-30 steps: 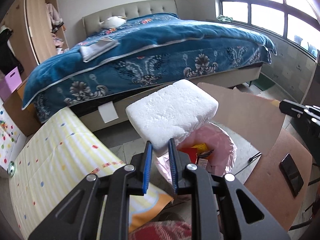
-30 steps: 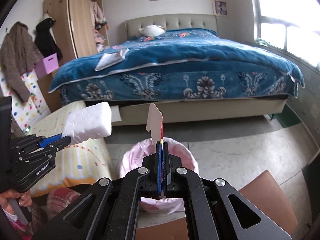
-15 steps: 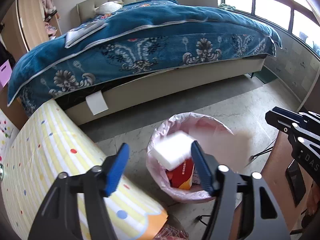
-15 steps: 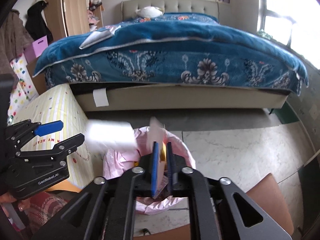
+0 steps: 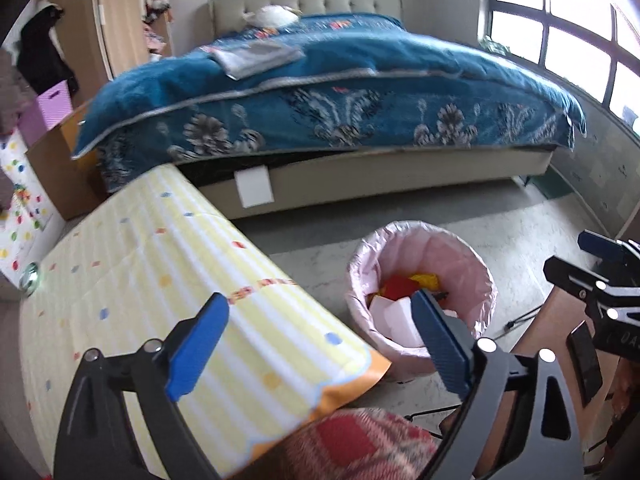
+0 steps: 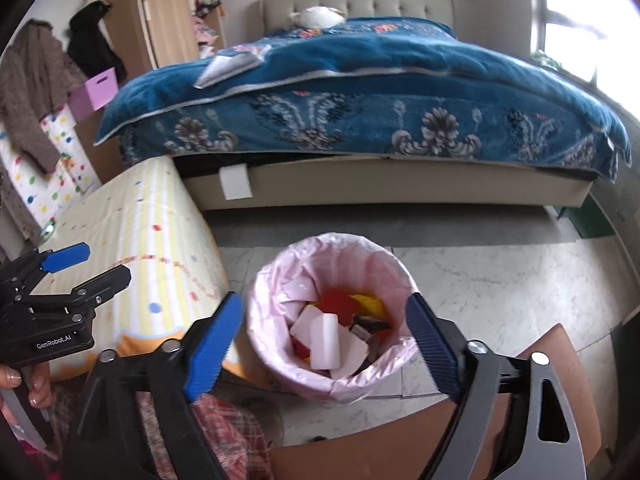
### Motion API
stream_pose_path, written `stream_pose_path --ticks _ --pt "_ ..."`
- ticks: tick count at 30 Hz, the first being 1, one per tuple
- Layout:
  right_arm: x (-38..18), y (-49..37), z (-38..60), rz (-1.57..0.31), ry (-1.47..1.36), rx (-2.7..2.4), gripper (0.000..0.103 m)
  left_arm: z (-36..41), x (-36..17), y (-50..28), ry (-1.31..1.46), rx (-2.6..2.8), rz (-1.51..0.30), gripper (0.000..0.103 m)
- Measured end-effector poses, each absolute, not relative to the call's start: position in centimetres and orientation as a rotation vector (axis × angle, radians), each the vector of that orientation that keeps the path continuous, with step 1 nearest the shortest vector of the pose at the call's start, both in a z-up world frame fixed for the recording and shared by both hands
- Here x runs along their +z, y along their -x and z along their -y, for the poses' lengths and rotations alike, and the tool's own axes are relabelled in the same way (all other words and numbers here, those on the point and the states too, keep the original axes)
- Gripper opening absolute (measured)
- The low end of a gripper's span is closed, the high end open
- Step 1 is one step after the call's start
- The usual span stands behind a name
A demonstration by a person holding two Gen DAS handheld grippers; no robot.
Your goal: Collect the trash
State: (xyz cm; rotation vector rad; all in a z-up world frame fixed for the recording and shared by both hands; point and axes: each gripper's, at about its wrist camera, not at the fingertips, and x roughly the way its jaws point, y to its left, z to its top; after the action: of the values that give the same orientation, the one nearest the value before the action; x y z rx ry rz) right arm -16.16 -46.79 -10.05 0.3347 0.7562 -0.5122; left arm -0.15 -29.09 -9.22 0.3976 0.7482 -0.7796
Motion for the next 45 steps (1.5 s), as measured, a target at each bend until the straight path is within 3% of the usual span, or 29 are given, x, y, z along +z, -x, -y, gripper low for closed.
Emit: stream_pose_path --ticks 11,29,45 --pt "-5.1 14.7 39.5 -0.722 -0.28 -0.345 0.091 18.4 -4.2 1.5 -0.295 -0.617 -0.699 0.096" --pt "1.0 11.1 25.7 -0.624 -0.06 -0.02 0.092 0.6 -1.1 2.4 -0.132 -0.155 -0.725 0.096" --pt "2.8 10.4 20.5 -0.617 0.007 0.073 0.092 -3.4 -0.3 2.7 -0.087 -0.072 -0.724 0.096"
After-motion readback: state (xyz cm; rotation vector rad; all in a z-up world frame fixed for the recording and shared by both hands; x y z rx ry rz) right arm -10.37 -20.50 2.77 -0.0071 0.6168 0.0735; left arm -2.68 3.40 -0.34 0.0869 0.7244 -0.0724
